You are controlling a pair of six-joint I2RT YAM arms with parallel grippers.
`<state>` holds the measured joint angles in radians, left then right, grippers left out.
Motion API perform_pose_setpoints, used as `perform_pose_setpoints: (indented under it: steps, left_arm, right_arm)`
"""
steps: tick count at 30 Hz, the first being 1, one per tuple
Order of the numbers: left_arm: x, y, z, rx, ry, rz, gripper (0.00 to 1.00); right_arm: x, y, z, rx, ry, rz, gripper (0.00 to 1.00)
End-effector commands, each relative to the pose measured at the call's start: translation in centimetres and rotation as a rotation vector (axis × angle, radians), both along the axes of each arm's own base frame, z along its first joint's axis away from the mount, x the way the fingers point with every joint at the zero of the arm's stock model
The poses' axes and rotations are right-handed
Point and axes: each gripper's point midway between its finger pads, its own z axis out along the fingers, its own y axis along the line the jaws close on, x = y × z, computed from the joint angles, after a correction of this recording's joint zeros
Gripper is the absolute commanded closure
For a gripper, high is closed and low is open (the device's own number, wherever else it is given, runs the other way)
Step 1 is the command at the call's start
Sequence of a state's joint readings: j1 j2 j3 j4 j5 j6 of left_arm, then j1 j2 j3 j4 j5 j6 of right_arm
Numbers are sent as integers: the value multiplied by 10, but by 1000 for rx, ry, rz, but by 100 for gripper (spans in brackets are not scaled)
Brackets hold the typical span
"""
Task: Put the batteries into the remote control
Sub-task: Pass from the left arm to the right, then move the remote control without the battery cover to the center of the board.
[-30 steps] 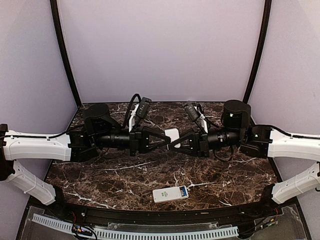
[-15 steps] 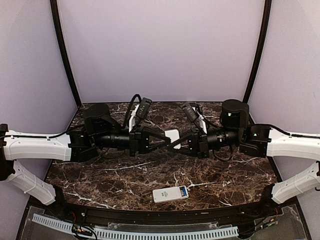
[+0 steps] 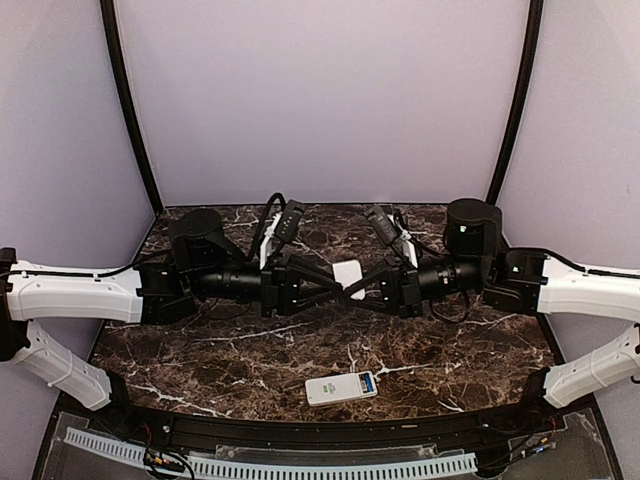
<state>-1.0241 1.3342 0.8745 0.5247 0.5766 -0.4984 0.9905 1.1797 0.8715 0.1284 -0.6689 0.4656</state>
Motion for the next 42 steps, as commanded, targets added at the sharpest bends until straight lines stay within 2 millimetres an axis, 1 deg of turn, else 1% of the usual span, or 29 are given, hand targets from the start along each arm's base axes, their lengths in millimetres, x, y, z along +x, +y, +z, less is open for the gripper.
perform_pose_setpoints:
  steps: [1,2,4,6,7,9,10,11,13,14,15,16,17,18,19,20,21,22,23,24,25,27,28,29,30,35,39,42]
  left_arm:
    - [1,3,0,14,-30,21,68]
    - [1,5,2,16,-49,28,65]
    - [7,11,-4,53,-83,74,55]
    - [13,19,-9,89,-140,132,49]
    - [16,22,-12,107,-161,152,48]
    - [24,30,-24,171,-214,207,45]
    - [29,34,-35,223,-240,234,44]
    - [31,36,-42,253,-251,246,44]
    - [36,39,-68,357,-312,262,42]
    - [35,42,-83,418,-328,274,40]
    - [32,41,-100,479,-387,267,38]
    - [28,41,-114,530,-414,249,36]
    - [19,37,-131,590,-485,207,33]
    - [12,38,-146,640,-512,171,31]
    - [-1,31,-163,683,-561,104,28]
    - [-10,33,-179,735,-563,50,27]
    - [-23,32,-199,784,-553,-29,25]
    - [-28,31,-207,802,-540,-59,23]
    - [-34,30,-223,841,-509,-99,19]
    - [-35,31,-230,859,-497,-108,16]
    - [-34,31,-243,893,-480,-113,12]
    - [-31,32,-259,938,-470,-110,9]
    - [-31,33,-268,961,-465,-115,9]
    - [-29,32,-271,969,-469,-111,9]
    - [-28,33,-278,988,-466,-115,8]
    - [-24,30,-291,1021,-462,-106,11]
    - [-26,31,-298,1042,-437,-121,22]
    - [-28,34,-299,1056,-426,-129,35]
  right_arm:
    - [-4,-3,17,38,-9,-1,100]
    - [-4,-4,15,30,3,-7,100]
    - [-2,-7,5,-10,44,-27,100]
    - [1,-12,-9,-65,101,-59,100]
    - [3,-16,-16,-87,129,-79,100]
    - [5,-25,-37,-151,203,-117,100]
    - [6,-29,-46,-173,237,-135,100]
    - [6,-34,-55,-190,270,-151,100]
    - [6,-41,-72,-222,336,-180,100]
    - [6,-45,-81,-238,368,-193,100]
    - [6,-50,-90,-256,402,-209,100]
    - [6,-54,-100,-275,433,-224,100]
    - [6,-59,-114,-302,466,-239,100]
    - [6,-63,-122,-316,491,-250,100]
    - [6,-66,-130,-328,512,-258,100]
    - [6,-69,-136,-334,525,-265,100]
    - [6,-71,-140,-337,534,-270,100]
    - [6,-73,-144,-341,538,-275,100]
    - [7,-75,-147,-347,541,-283,100]
    - [7,-76,-150,-351,541,-289,100]
    - [7,-77,-152,-352,541,-293,100]
    - [6,-78,-156,-355,543,-297,100]
    - [5,-79,-158,-354,546,-295,100]
    - [5,-79,-159,-352,548,-293,100]
    - [4,-80,-160,-353,552,-294,100]
    - [2,-81,-162,-349,554,-290,100]
    - [1,-82,-164,-350,555,-290,100]
    - [1,-82,-165,-354,557,-289,100]
